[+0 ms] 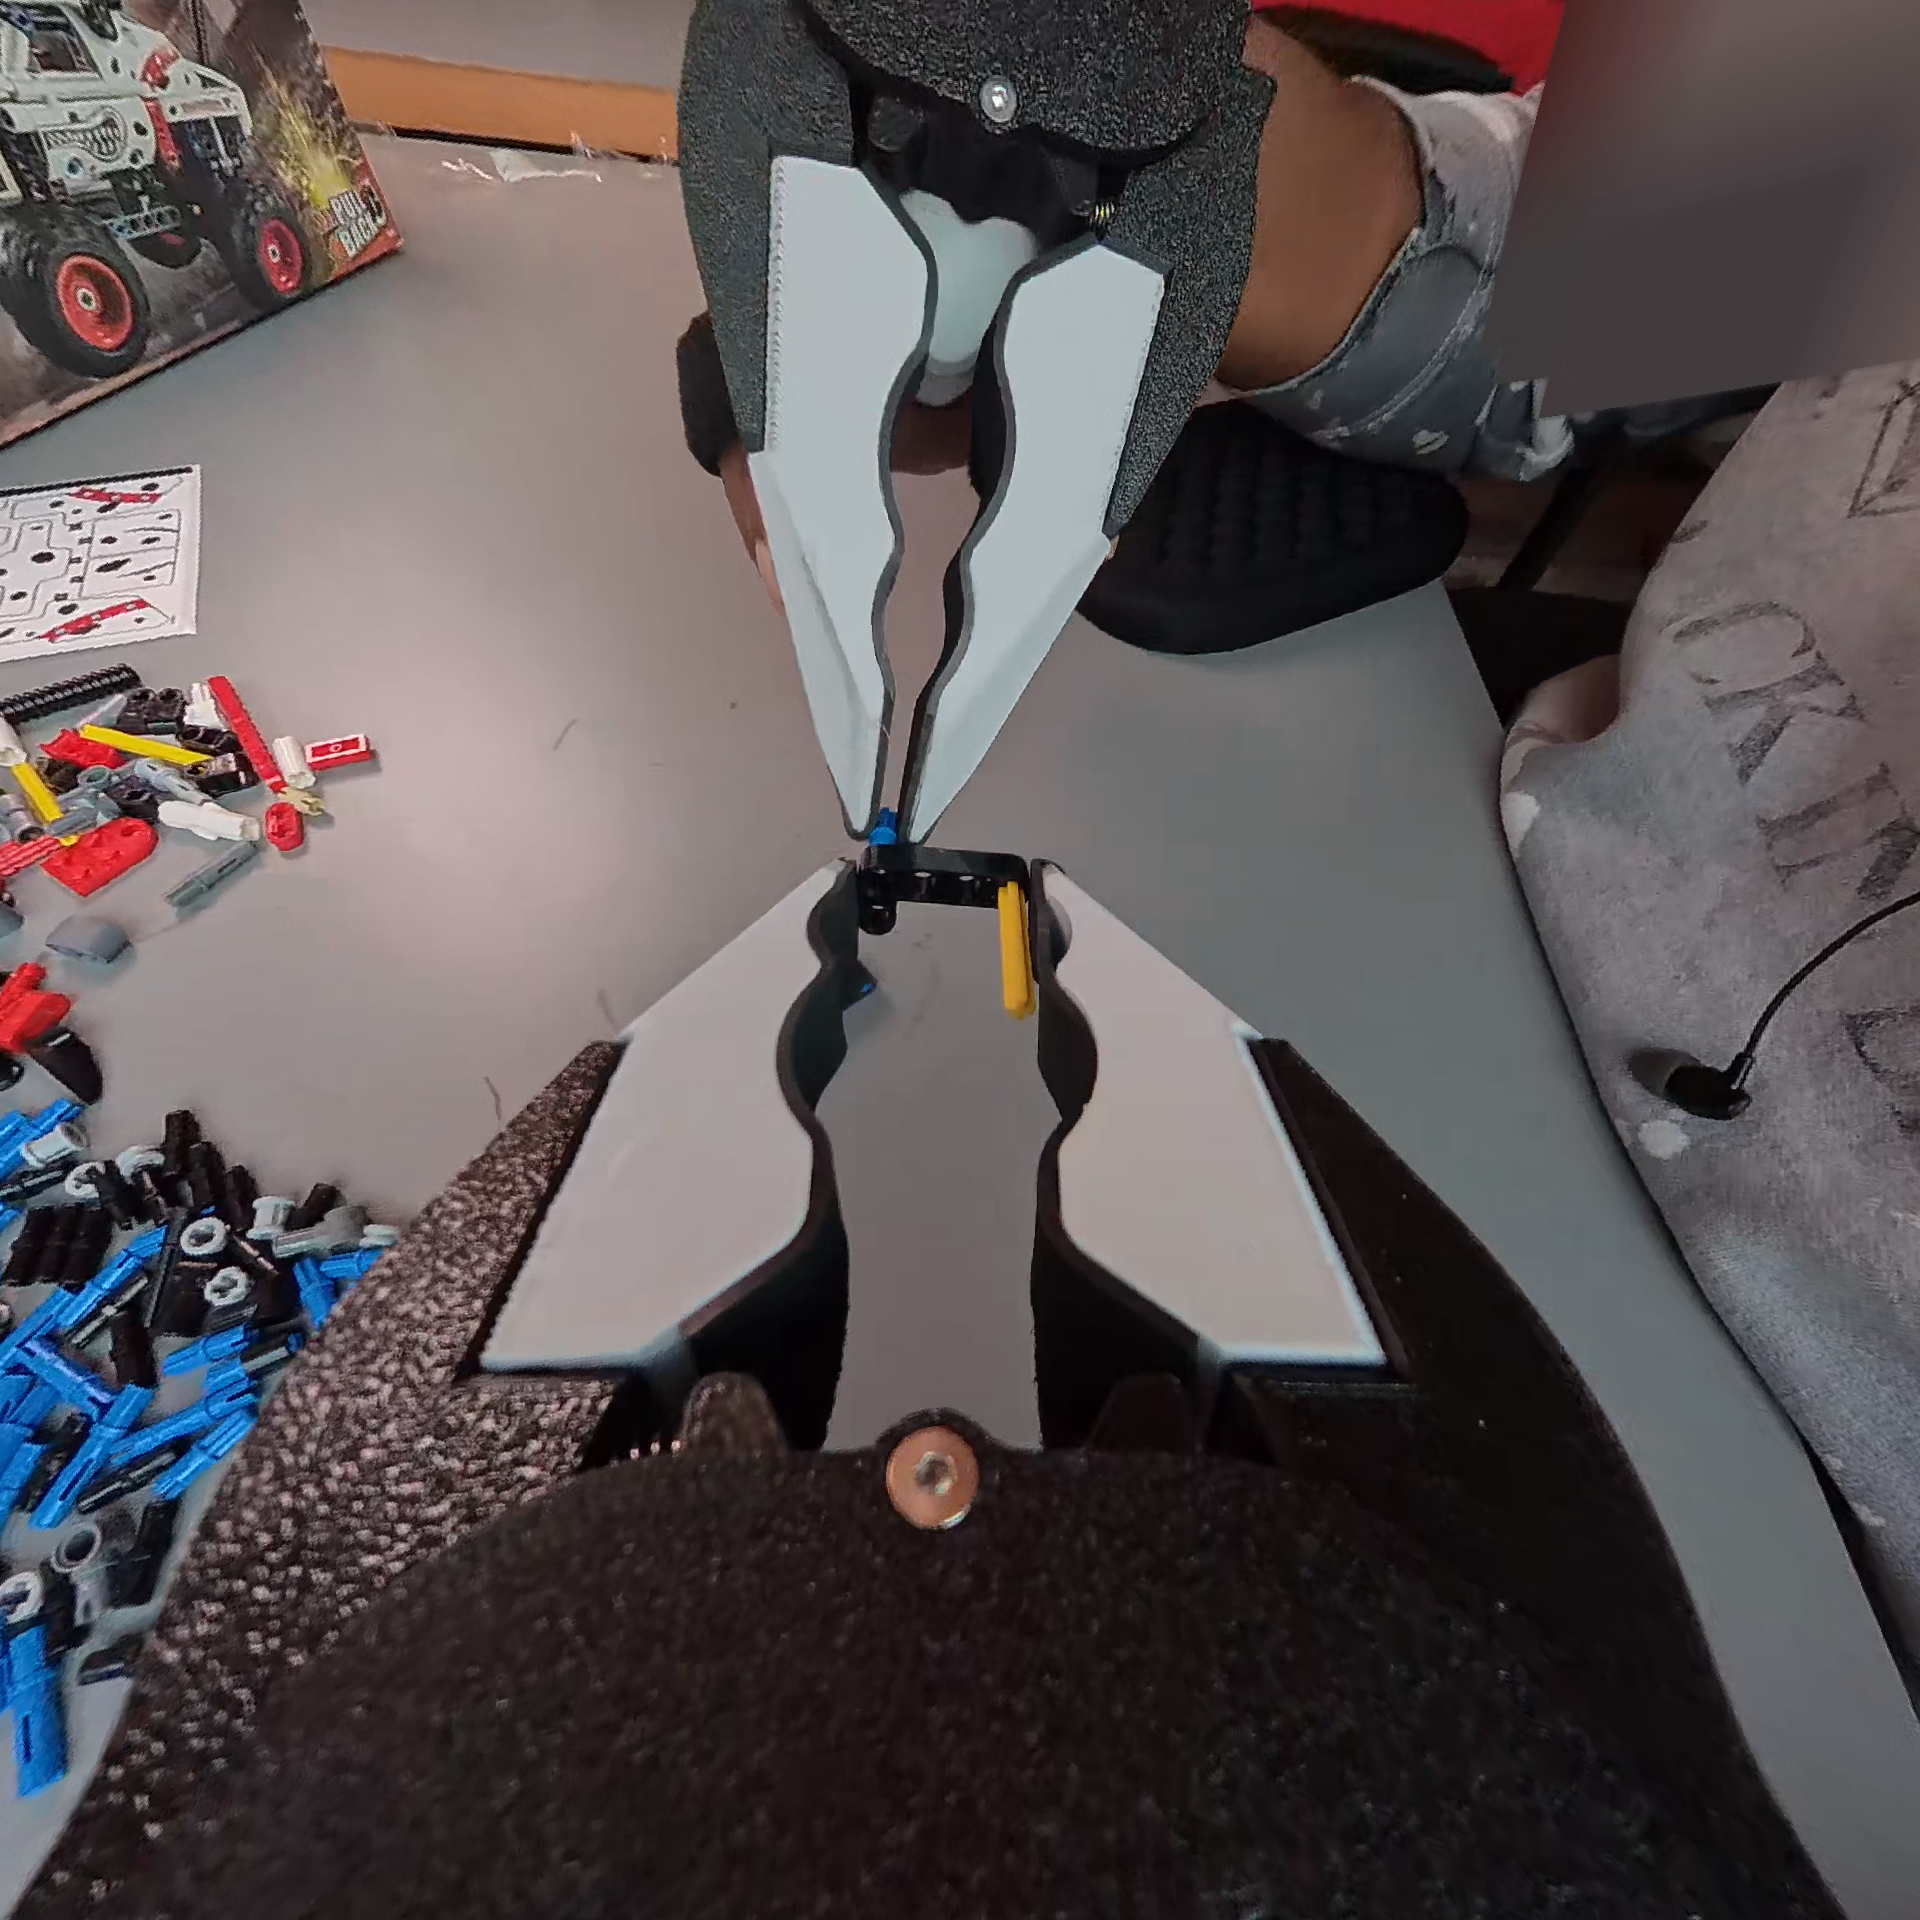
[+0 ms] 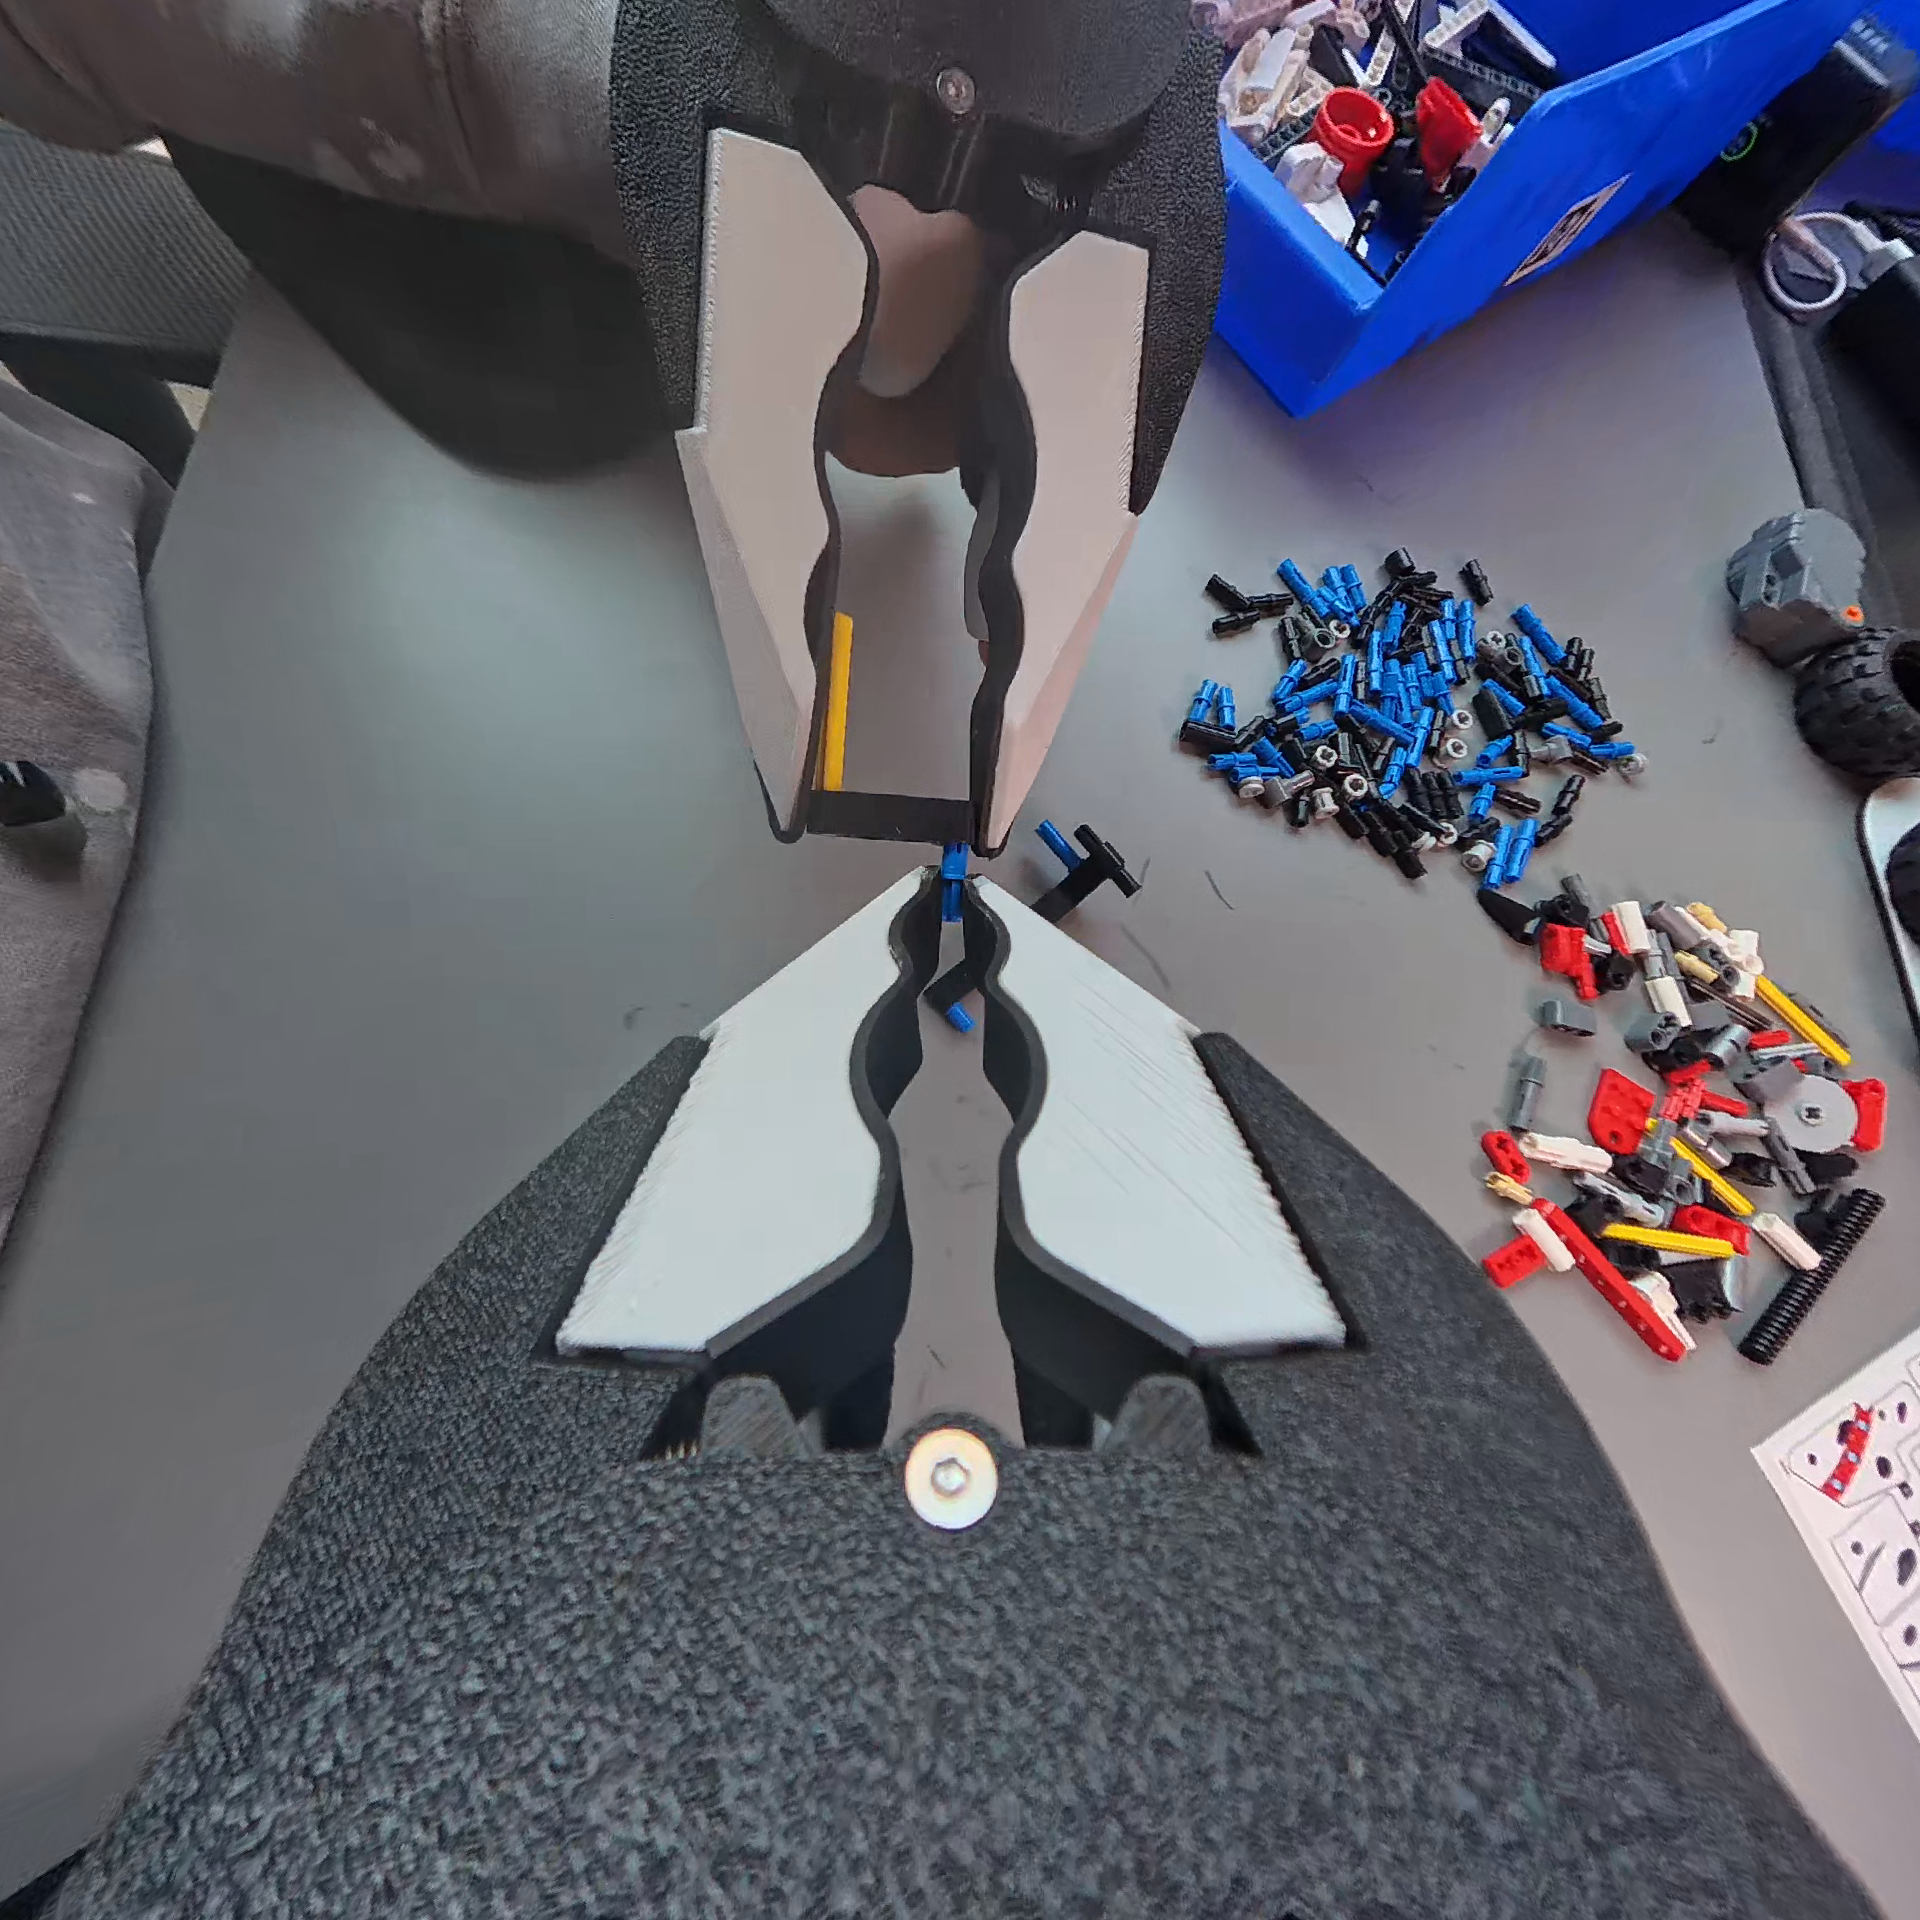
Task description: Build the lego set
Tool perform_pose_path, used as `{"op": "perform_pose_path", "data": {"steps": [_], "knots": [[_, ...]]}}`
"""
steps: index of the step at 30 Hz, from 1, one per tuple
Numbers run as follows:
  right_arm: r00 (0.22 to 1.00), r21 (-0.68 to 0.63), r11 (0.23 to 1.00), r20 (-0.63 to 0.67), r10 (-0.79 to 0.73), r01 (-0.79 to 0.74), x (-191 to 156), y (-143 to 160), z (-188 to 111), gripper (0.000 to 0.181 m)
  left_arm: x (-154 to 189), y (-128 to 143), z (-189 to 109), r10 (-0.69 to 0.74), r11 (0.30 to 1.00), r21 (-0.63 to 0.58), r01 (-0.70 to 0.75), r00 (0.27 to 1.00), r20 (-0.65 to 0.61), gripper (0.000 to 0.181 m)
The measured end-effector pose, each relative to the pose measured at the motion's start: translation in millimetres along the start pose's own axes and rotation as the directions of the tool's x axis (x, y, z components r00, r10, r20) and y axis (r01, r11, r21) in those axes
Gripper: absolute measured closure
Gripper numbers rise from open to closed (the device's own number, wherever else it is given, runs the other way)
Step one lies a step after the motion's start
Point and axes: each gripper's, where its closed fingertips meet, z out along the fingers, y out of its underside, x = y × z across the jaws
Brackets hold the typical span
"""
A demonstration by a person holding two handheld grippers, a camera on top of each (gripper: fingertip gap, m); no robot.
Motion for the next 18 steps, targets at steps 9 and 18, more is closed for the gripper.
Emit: {"op": "perform_pose_path", "data": {"steps": [9, 18], "knots": [[1.0, 0.125, 0.992, 0.022, 0.007, -0.01, -6.5, -2.7, 2.6, 0.179, 5.3, 2.4, -2.1, 0.065, 0.998, -0.002, -0.065, 0.998, 0.006, 0.149], [0.997, 0.152, 0.985, -0.027, -0.078, 0.081, -8.9, -5.1, -0.6, 0.179, 6.8, 2.8, -0.5, 0.08, 0.997, -0.009, -0.08, 0.997, 0.003, 0.149]]}}
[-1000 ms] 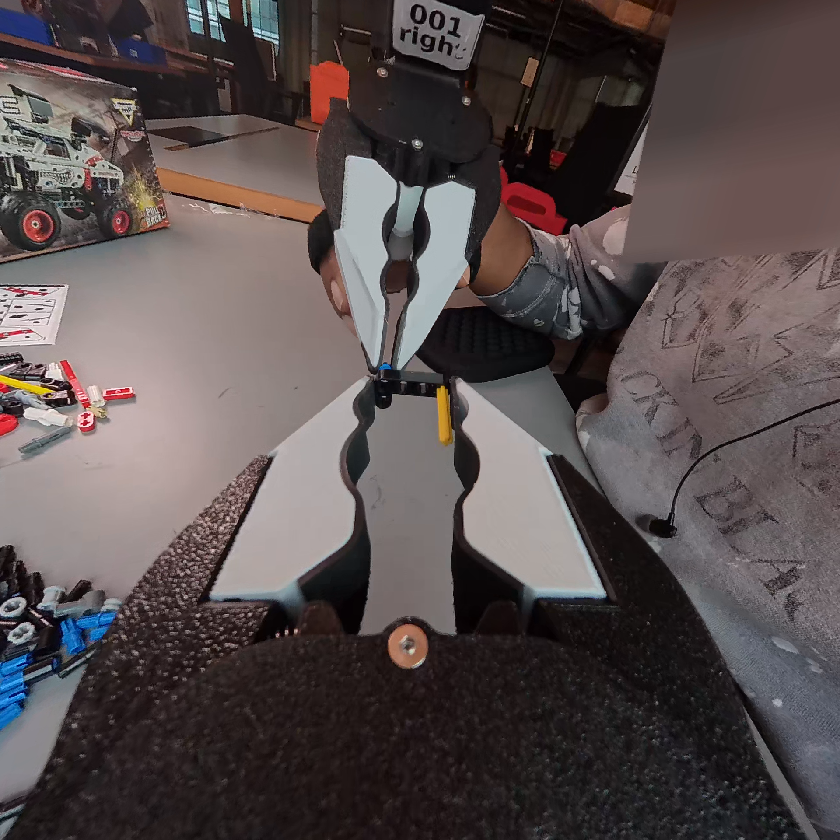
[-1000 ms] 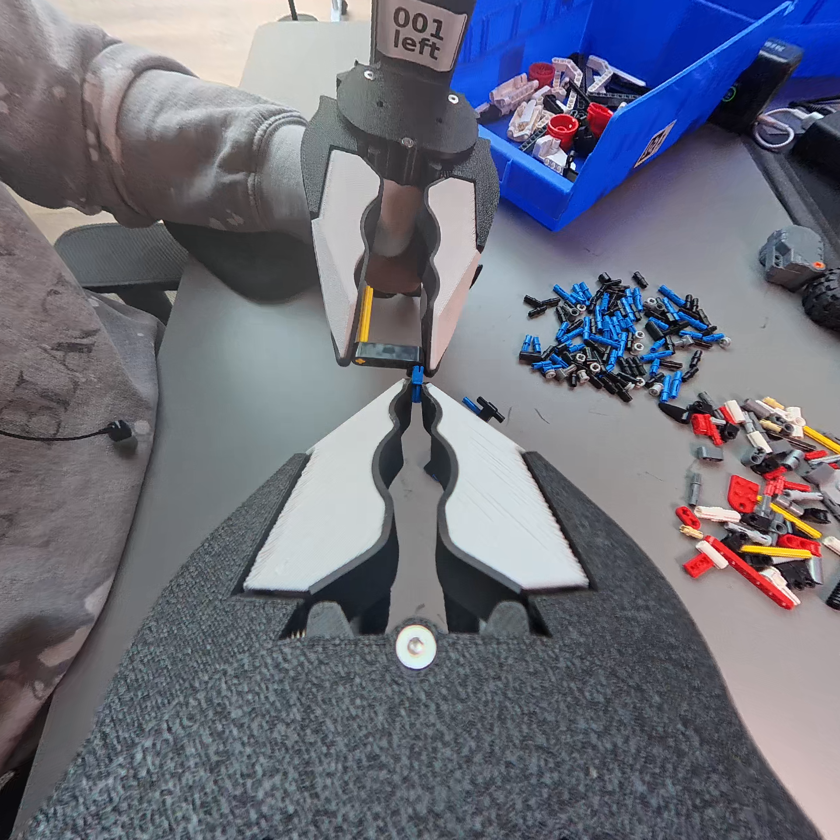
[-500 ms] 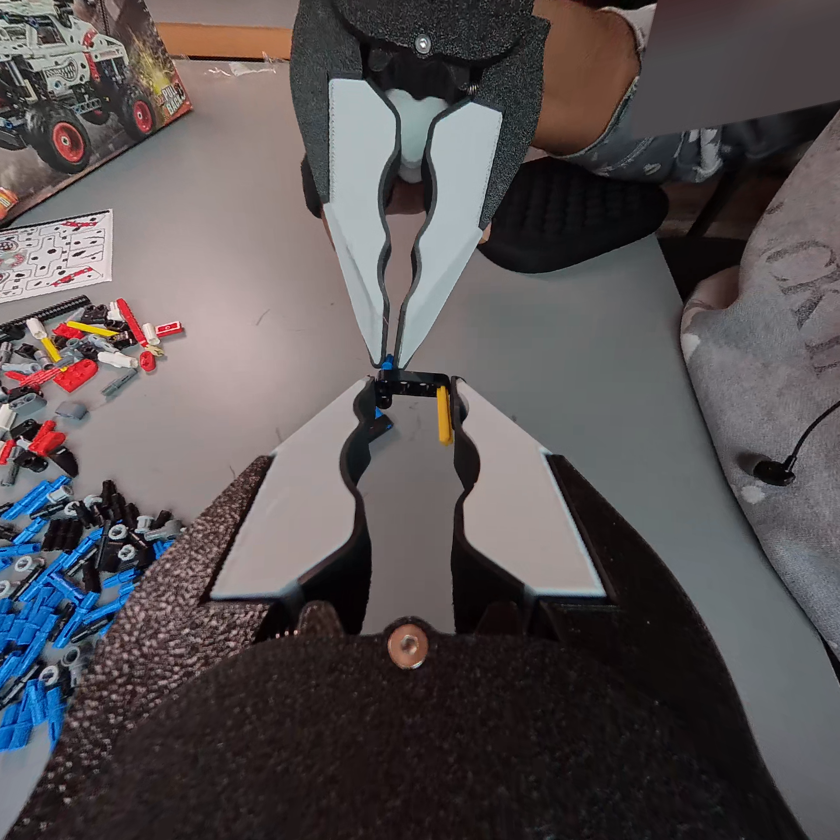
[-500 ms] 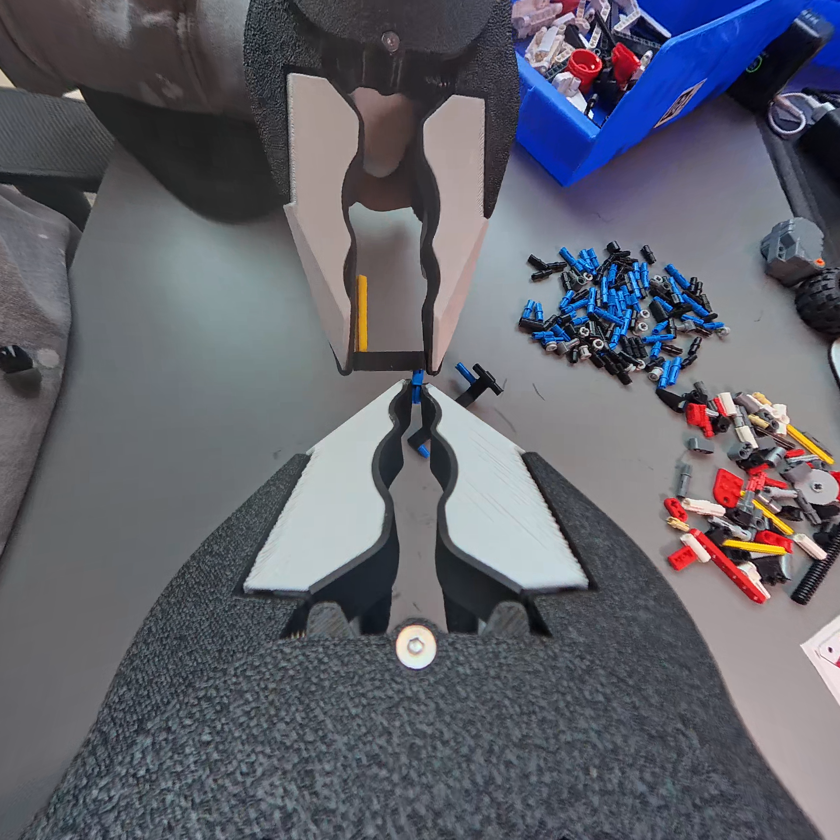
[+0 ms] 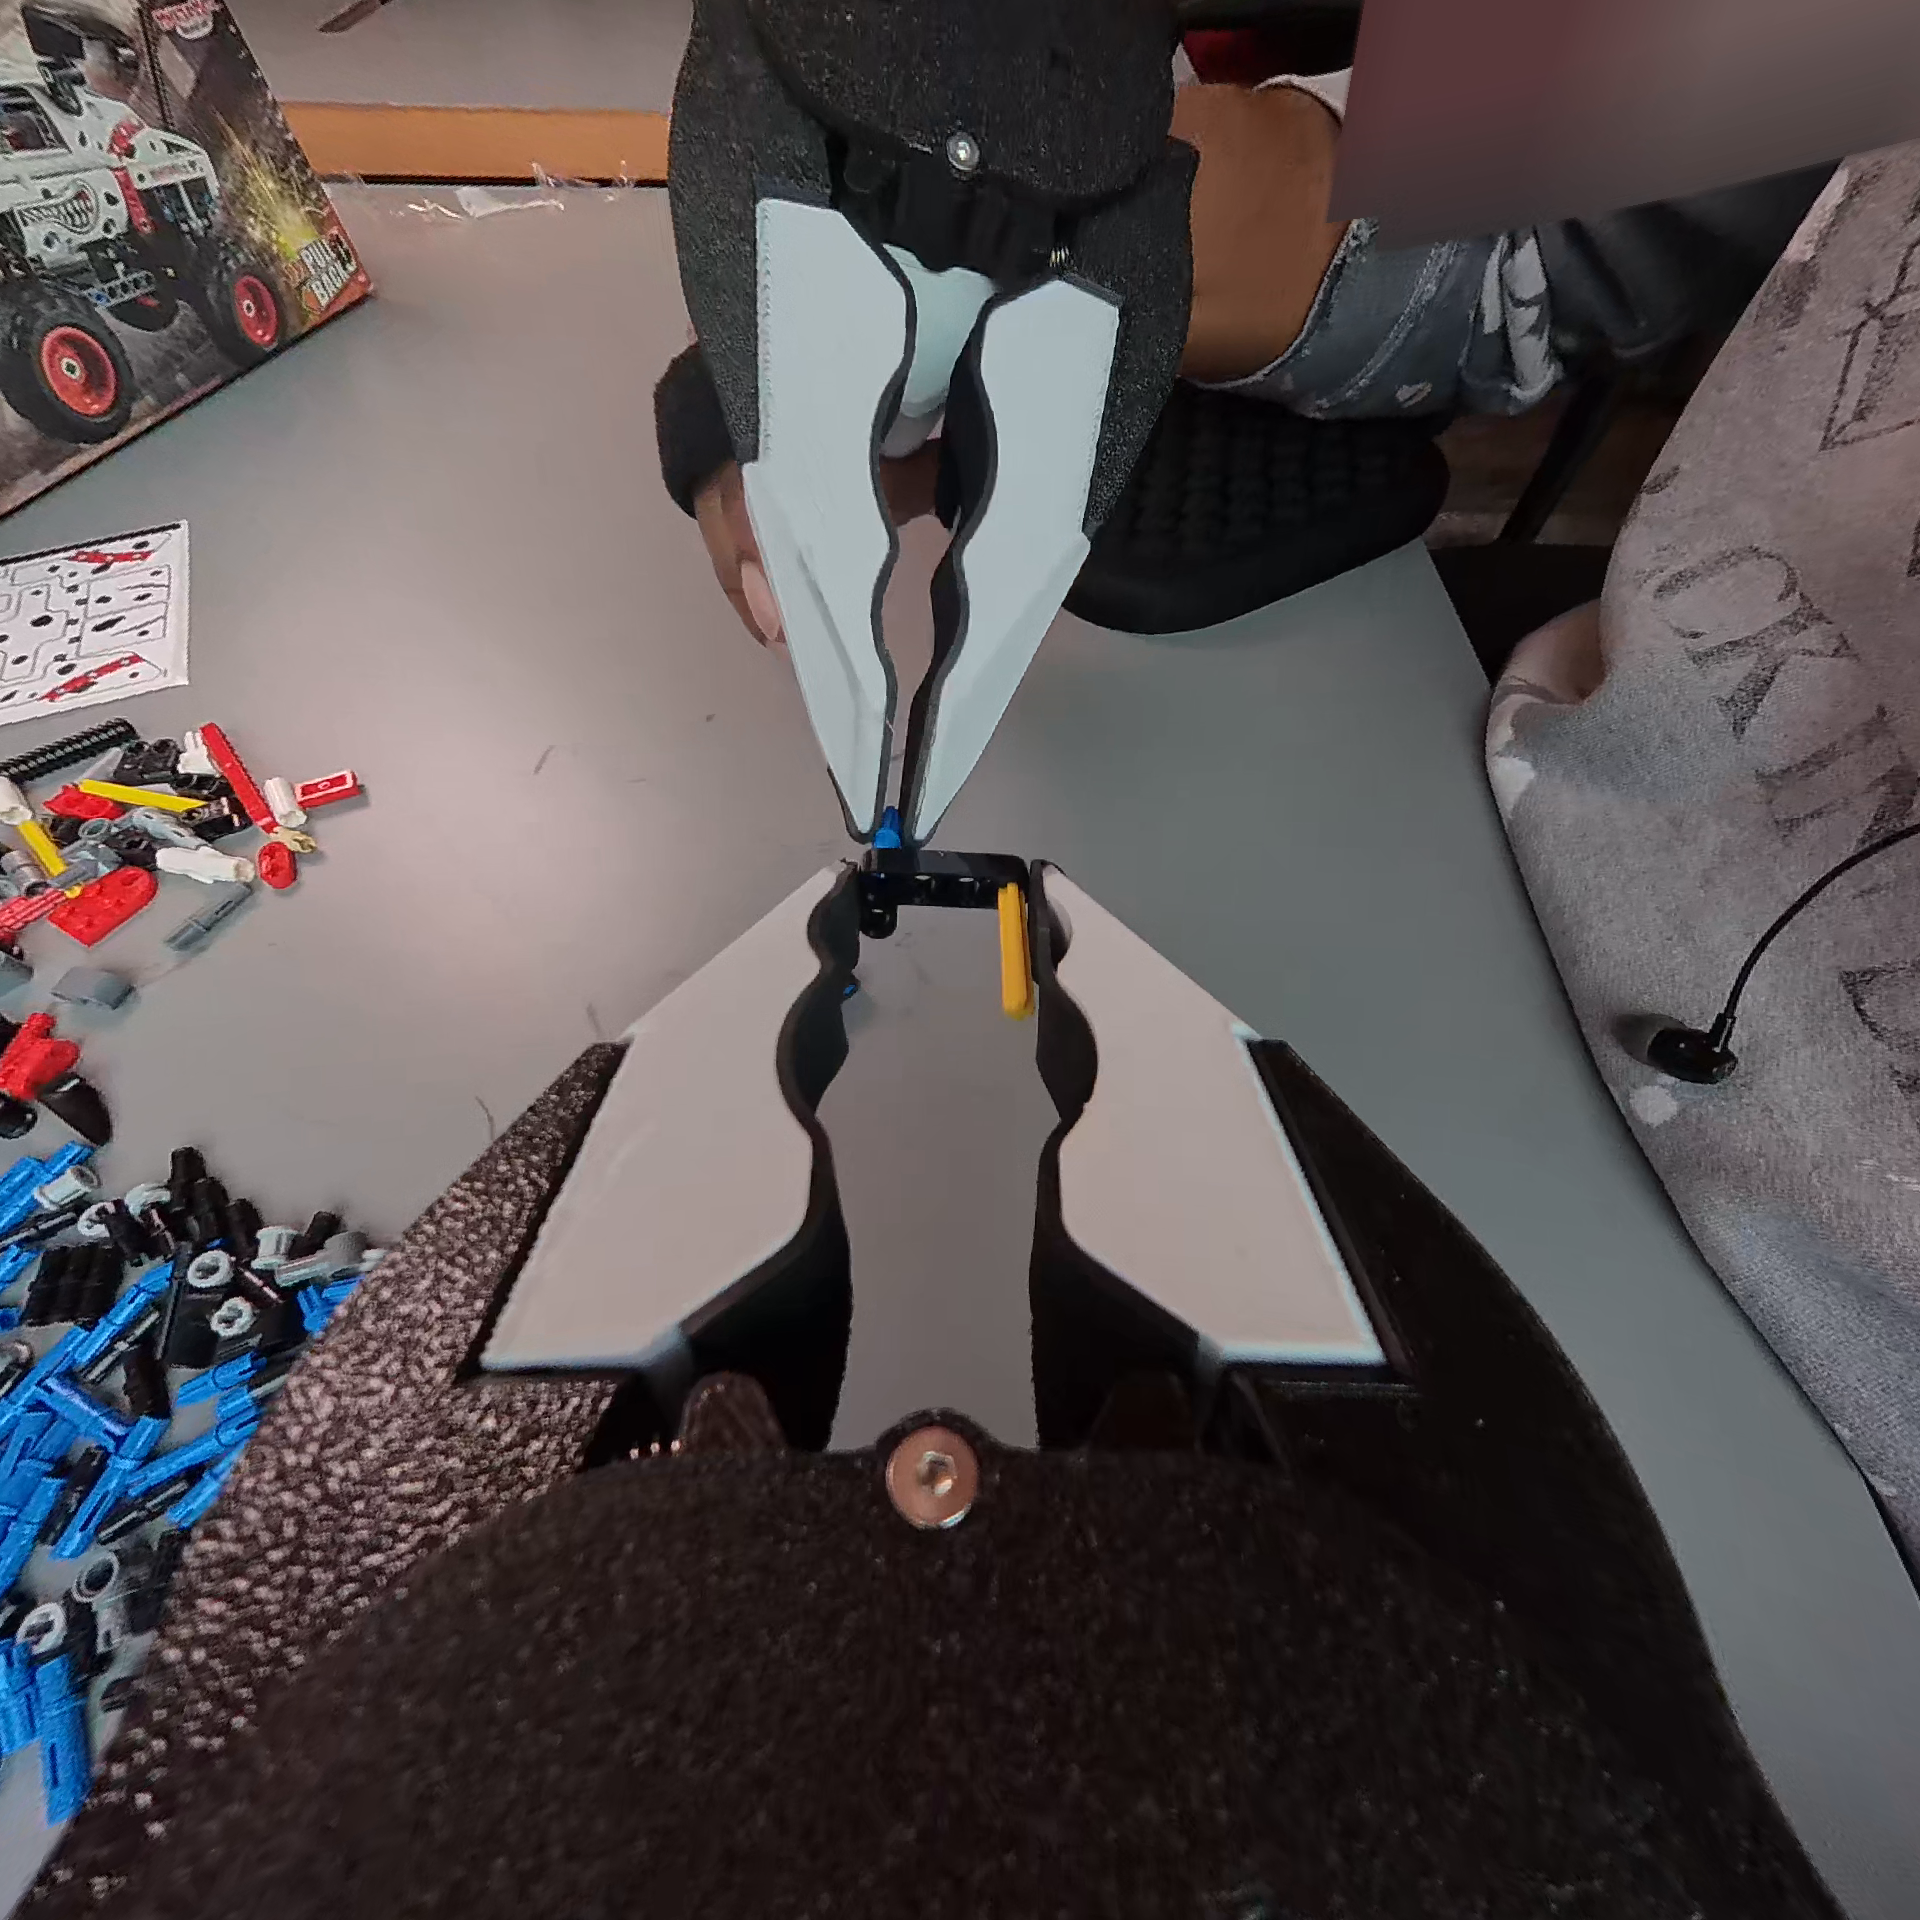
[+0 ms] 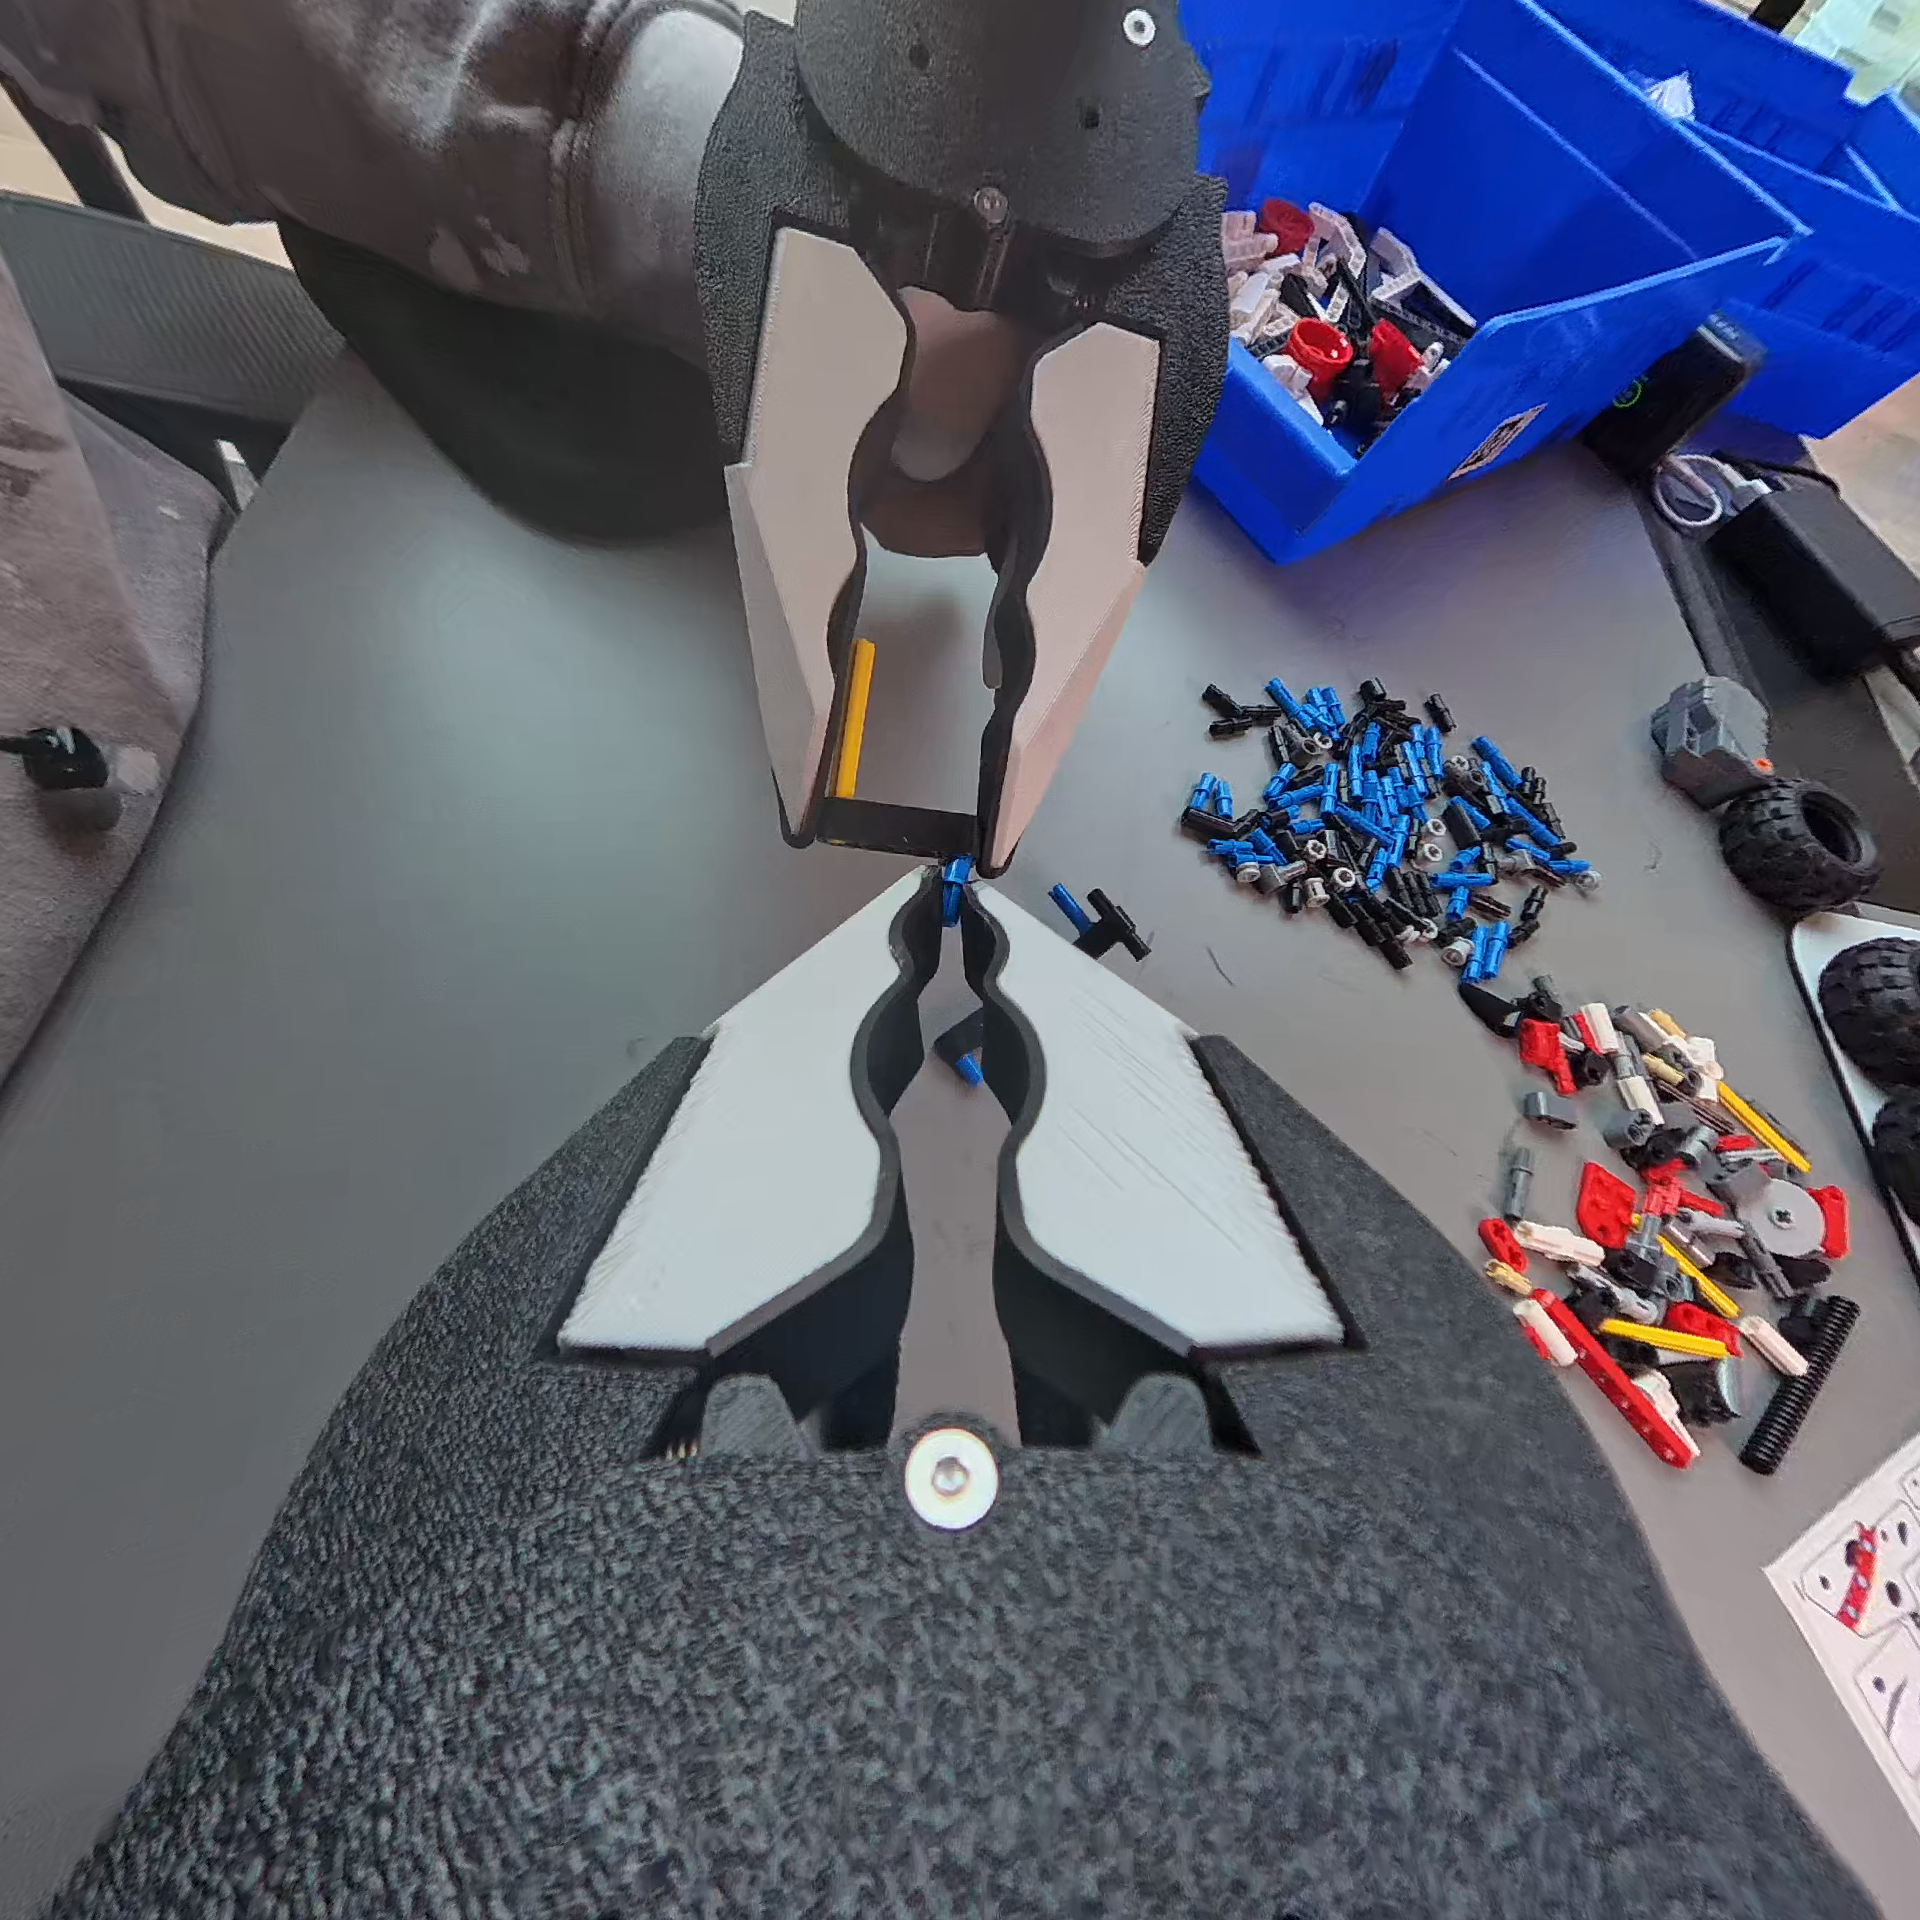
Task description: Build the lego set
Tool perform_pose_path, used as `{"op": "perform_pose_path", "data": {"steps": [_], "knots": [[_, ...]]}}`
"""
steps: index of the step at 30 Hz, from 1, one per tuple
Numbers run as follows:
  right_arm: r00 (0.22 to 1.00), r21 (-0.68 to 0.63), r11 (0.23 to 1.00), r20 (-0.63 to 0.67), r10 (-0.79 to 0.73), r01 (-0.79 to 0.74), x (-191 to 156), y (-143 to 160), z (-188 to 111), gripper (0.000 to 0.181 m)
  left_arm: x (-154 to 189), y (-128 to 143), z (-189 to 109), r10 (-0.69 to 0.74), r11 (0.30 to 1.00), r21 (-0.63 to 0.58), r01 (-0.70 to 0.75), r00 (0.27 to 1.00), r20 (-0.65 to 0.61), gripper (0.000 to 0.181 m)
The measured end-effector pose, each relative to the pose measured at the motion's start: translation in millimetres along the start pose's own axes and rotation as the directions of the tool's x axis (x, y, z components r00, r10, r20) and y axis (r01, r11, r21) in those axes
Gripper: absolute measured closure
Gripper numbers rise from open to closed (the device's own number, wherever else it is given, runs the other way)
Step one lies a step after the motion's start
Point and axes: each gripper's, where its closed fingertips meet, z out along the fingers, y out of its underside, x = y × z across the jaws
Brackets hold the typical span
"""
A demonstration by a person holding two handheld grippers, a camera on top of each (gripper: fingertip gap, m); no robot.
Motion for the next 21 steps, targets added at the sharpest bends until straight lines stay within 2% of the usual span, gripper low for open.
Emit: {"op": "perform_pose_path", "data": {"steps": [7, 11, 16, 21], "knots": [[0.997, 0.01, 0.998, -0.036, -0.061, 0.062, -3, -3, -4, 0.18, 4, -4, 0, -0.058, 0.997, 0.041, 0.061, 0.996, -0.063, 0.149], [0.993, 0.028, 0.994, -0.065, -0.099, 0.101, -3, -8, -5, 0.18, 6, -10, -4, -0.14, 0.984, 0.095, 0.154, 0.981, -0.135, 0.149], [0.995, 0.152, 0.986, -0.084, -0.062, 0.074, 0, -26, -18, 0.18, 8, -32, -14, -0.221, 0.934, 0.228, 0.275, 0.946, -0.235, 0.15], [0.993, 0.225, 0.972, -0.107, -0.048, 0.071, 4, -41, -28, 0.18, 6, -49, -22, -0.296, 0.851, 0.328, 0.41, 0.89, -0.346, 0.15]]}}
